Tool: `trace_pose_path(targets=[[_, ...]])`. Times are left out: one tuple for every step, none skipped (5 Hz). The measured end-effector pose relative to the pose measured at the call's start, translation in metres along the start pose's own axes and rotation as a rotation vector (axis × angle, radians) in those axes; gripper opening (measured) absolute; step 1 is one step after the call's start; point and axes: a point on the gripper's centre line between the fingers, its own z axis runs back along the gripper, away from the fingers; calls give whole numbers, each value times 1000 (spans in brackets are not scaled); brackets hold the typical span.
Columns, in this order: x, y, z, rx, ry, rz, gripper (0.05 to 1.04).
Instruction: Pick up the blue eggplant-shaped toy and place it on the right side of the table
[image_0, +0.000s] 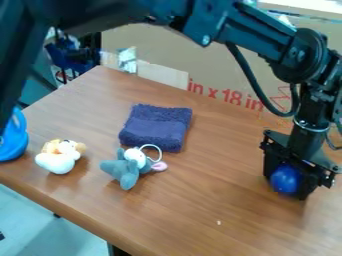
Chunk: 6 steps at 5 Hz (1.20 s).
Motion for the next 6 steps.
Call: trace_pose_path(targets=[[1, 2, -1, -31, 1, 33, 897], [-3, 6, -4, -56, 10, 51, 1016], [-10, 11, -2, -46, 3, 56, 1009], [-12, 18, 8, -55, -30, 61, 1007], [-24, 27, 39, -82, -117, 83, 1007], [-43, 34, 67, -133, -184, 89, 1007]])
